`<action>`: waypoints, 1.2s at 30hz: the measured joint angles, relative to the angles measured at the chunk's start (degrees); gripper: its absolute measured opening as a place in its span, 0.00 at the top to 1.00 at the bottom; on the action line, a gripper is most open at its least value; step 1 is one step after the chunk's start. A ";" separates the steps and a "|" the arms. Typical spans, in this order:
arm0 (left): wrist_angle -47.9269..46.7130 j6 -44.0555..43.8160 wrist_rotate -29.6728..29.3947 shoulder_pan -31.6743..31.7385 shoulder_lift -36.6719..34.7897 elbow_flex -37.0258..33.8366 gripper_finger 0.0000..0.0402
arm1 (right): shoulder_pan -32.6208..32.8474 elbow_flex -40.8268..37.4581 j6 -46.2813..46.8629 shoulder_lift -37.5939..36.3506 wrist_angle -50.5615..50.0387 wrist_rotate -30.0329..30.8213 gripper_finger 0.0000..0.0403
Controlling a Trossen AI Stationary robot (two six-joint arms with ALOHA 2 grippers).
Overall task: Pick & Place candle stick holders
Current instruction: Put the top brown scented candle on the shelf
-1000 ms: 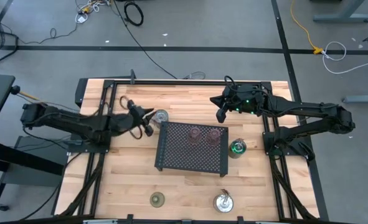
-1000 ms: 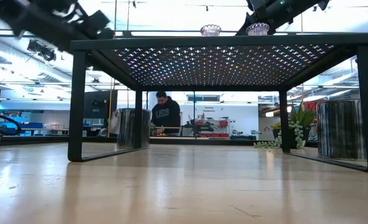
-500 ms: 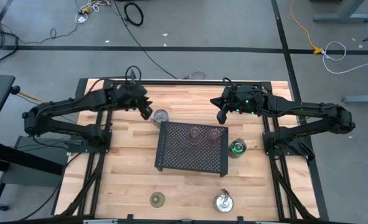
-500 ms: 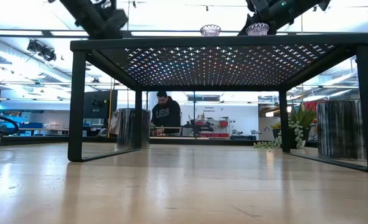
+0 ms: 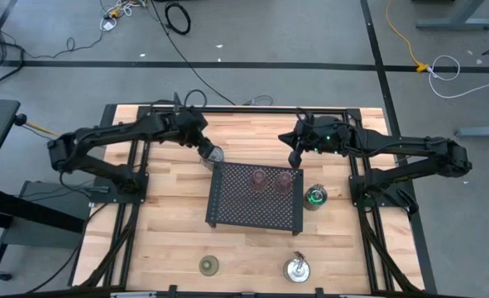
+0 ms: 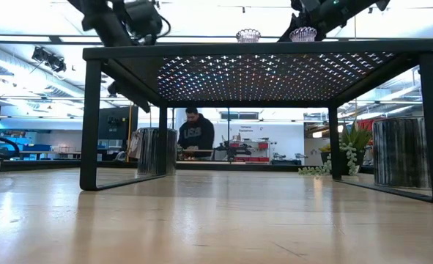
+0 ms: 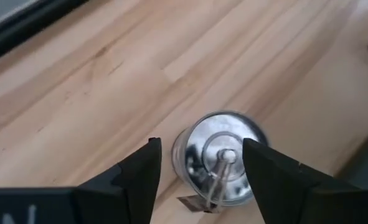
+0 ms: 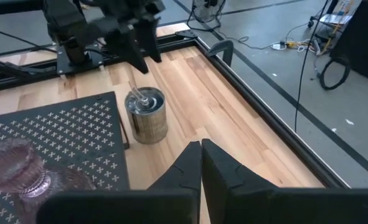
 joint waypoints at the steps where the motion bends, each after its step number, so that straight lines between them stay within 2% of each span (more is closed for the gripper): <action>1: -0.07 0.01 -0.03 0.01 0.88 0.00 0.43 | 0.16 0.00 -0.08 0.00 -0.10 0.00 0.97; 8: -0.37 0.07 2.09 -0.02 5.11 0.00 0.46 | 0.30 0.00 -0.19 0.00 -0.10 0.05 0.97; 19: -2.94 0.46 0.93 1.21 5.97 0.00 0.51 | 0.30 0.00 -0.17 0.00 -0.10 0.07 0.97; 36: -2.68 -1.51 4.72 1.49 9.87 0.02 0.54 | 0.30 0.00 -0.12 0.00 -1.10 0.09 0.97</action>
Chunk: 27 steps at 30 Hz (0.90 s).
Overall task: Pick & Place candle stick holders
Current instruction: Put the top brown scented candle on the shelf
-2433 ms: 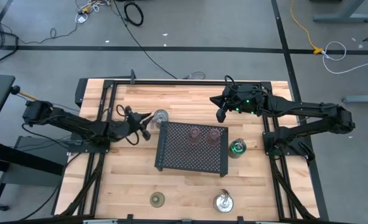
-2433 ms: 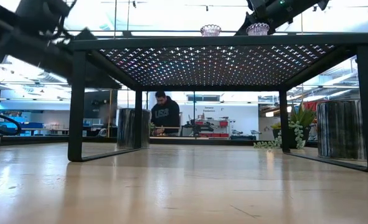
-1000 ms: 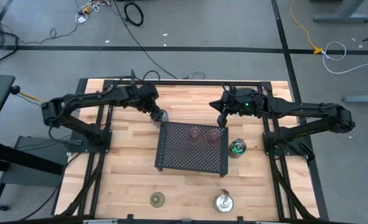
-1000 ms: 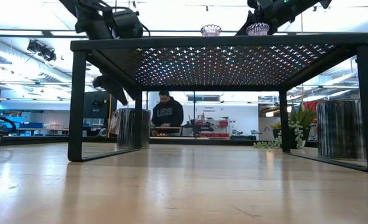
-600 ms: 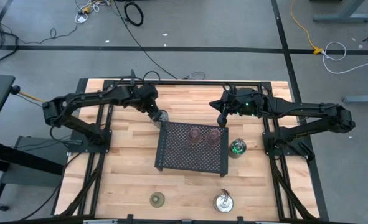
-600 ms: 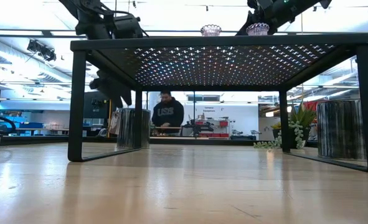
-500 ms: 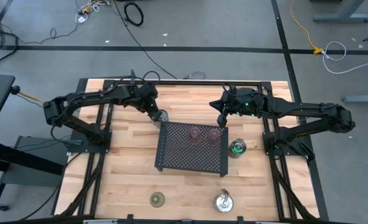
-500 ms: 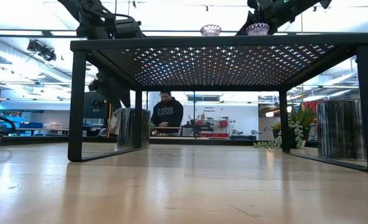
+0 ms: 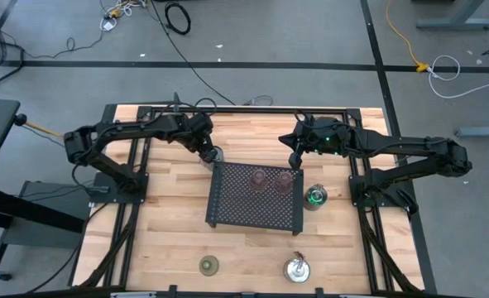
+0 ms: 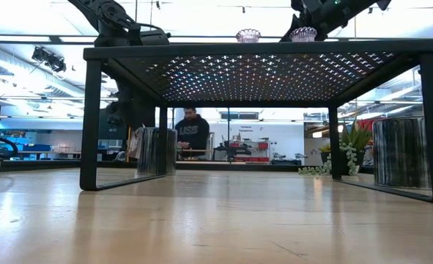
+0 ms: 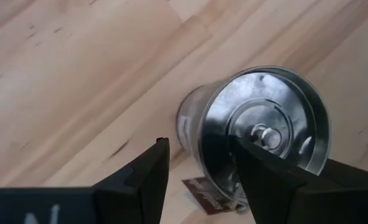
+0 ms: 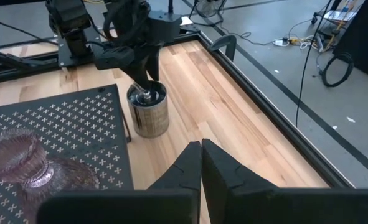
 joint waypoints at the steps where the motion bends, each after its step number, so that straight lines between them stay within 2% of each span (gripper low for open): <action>1: -0.12 -0.03 0.15 0.00 0.33 0.02 0.54 | 0.00 0.00 0.02 0.00 0.00 0.02 0.97; 6: -0.41 0.90 0.64 -0.02 0.76 0.20 0.65 | 0.00 0.00 0.02 0.00 -0.35 0.01 0.97; 12: -3.83 3.36 -0.28 0.00 0.92 2.63 0.96 | 0.00 0.00 0.02 0.00 -0.47 0.00 0.97; 17: -10.60 3.92 -4.46 -0.07 0.96 4.62 0.99 | 0.00 0.00 0.02 0.00 -0.76 0.00 0.97; 20: -13.40 4.52 -4.98 0.07 0.96 4.79 0.99 | 0.00 0.00 0.02 0.02 -0.76 0.00 0.97; 27: -12.84 5.02 -4.32 -0.32 0.92 4.81 0.99 | 0.02 0.00 0.02 0.02 -0.74 0.00 0.97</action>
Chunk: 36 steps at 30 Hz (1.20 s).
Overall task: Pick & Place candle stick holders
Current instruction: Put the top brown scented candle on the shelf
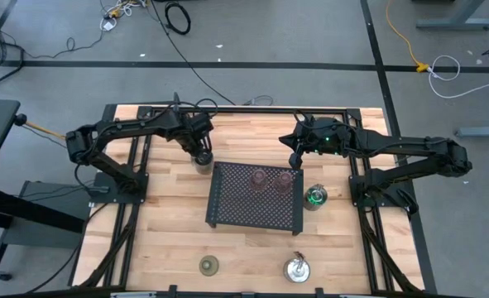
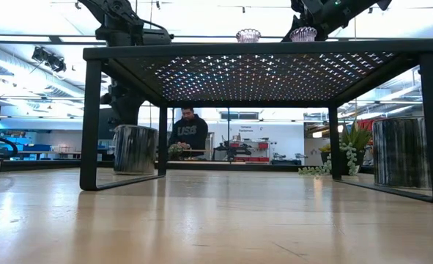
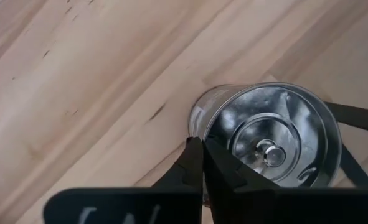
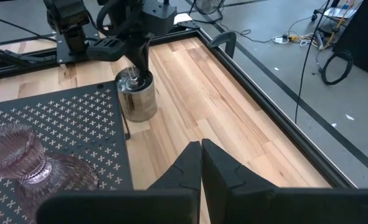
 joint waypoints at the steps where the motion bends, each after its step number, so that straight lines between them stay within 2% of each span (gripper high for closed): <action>1: -0.01 0.30 0.10 0.03 0.00 0.00 1.00 | -0.02 0.00 0.00 0.00 0.00 0.00 0.97; 5: -3.71 1.73 -0.75 0.10 0.00 2.38 1.00 | 0.00 0.00 0.00 0.00 0.00 0.01 0.97; 11: -16.14 3.22 -6.75 0.10 -0.07 16.01 1.00 | -0.02 0.00 0.34 0.00 -0.04 0.01 0.97; 16: -25.72 2.50 -6.60 -1.27 -0.09 28.00 1.00 | -0.02 0.00 0.37 0.00 -0.29 0.00 0.97; 20: -32.18 -0.37 -1.88 -4.04 -0.09 35.61 1.00 | -0.02 0.00 0.43 0.00 -0.47 0.01 0.97; 27: -35.33 -7.06 3.29 -14.18 -0.11 42.70 1.00 | -0.02 0.00 0.46 0.00 -0.44 0.02 0.97; 36: -33.14 -18.31 1.82 -32.16 1.58 42.84 1.00 | -0.02 0.00 1.91 0.01 -0.21 0.02 0.97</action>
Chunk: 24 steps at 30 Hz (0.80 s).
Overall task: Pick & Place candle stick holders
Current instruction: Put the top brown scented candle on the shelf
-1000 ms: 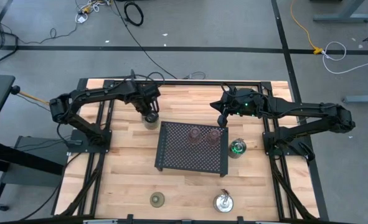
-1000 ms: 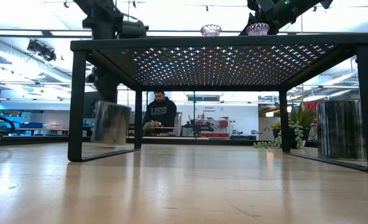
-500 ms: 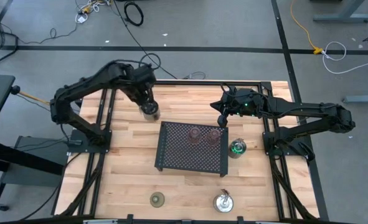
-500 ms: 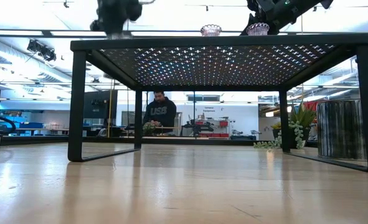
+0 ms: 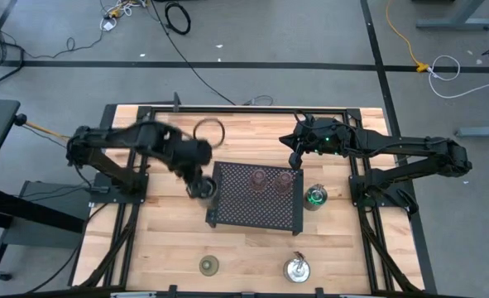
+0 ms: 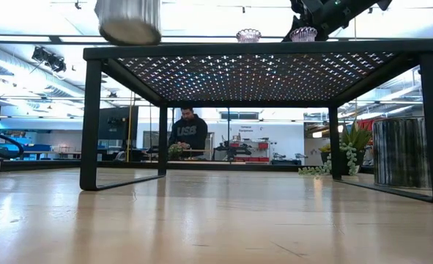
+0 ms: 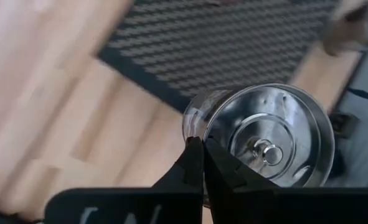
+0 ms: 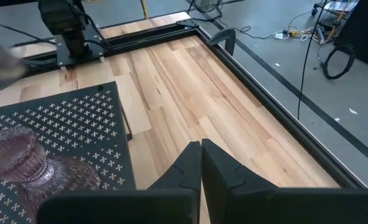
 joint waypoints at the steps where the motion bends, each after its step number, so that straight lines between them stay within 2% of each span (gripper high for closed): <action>1: 0.78 -0.86 0.04 -1.60 0.25 0.00 1.00 | 0.00 0.00 0.08 0.01 0.03 0.00 0.97; 5: 3.86 -3.14 -0.93 -6.89 2.12 -0.02 1.00 | 0.00 0.00 1.33 0.01 0.37 -0.01 0.97; 9: 4.03 -2.99 -2.70 -8.79 5.02 -0.02 1.00 | 0.00 0.00 2.31 0.01 0.56 -0.02 0.97; 13: 5.62 -0.19 -2.82 -7.40 7.25 -0.06 1.00 | 0.00 0.00 3.30 0.01 0.58 -0.04 0.97; 17: 8.01 2.59 -0.40 -5.62 8.00 -0.06 1.00 | 0.00 0.00 3.29 0.01 0.43 -0.04 0.97; 24: 9.32 3.37 -0.20 -3.05 8.08 -0.06 1.00 | 0.00 0.00 2.89 0.01 0.17 -0.02 0.97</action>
